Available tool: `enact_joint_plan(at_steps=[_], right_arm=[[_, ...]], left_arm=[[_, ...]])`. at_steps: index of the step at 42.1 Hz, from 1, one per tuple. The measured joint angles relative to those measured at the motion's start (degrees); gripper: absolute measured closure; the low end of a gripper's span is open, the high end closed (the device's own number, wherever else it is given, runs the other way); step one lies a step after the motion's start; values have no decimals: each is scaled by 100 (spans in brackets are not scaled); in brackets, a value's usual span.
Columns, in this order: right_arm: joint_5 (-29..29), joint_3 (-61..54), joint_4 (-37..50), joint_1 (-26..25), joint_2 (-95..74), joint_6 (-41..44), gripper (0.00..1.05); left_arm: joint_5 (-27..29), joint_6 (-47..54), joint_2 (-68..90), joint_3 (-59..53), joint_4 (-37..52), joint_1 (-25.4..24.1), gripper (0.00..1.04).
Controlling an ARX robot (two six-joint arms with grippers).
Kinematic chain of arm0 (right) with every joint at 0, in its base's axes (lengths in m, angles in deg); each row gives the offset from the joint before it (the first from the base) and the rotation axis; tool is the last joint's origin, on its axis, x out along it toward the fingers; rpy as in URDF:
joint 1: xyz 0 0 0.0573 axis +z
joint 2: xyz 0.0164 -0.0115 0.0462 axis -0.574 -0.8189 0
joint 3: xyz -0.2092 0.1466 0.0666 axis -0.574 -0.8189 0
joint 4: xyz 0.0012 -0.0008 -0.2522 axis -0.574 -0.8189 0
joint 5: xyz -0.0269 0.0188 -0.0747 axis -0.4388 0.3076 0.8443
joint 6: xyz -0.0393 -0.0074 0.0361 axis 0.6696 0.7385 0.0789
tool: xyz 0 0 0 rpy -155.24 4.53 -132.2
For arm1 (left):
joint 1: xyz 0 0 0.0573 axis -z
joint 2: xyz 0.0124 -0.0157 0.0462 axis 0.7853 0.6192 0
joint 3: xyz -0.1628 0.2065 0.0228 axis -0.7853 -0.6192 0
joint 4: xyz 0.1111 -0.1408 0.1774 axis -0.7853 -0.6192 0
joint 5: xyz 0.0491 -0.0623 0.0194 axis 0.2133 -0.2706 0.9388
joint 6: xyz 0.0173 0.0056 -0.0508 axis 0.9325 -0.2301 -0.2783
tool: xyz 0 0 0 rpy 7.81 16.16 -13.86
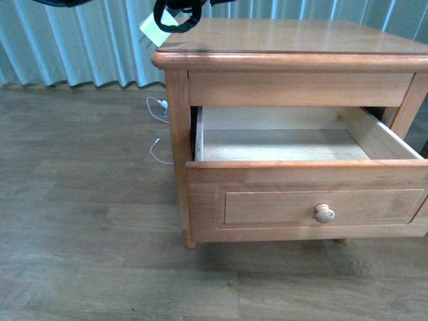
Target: Put charger into drawer
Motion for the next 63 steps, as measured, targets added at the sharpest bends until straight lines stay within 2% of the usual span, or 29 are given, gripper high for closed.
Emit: enact_joint_plan(at_steps=[11, 21, 32, 44, 55, 63], right_arm=[[0, 2, 0, 0, 0, 0, 8], [0, 2, 0, 0, 0, 0, 8], [2, 2, 0, 0, 0, 0, 8], [0, 0, 0, 0, 0, 0, 8], [0, 2, 0, 0, 0, 0, 8], [0, 0, 0, 0, 0, 0, 8]], left_arm=[[-448, -234, -1263, -1097, 15, 330, 100], [-664, -614, -1119, -1410, -31, 643, 100], [-780, -885, -175, -1054, -138, 754, 100], [-837, -1032, 1250, 9, -459, 804, 100], [-822, -1008, 1432, 59, -413, 887, 66], [-651, -796, 1029, -343, -205, 901, 41]])
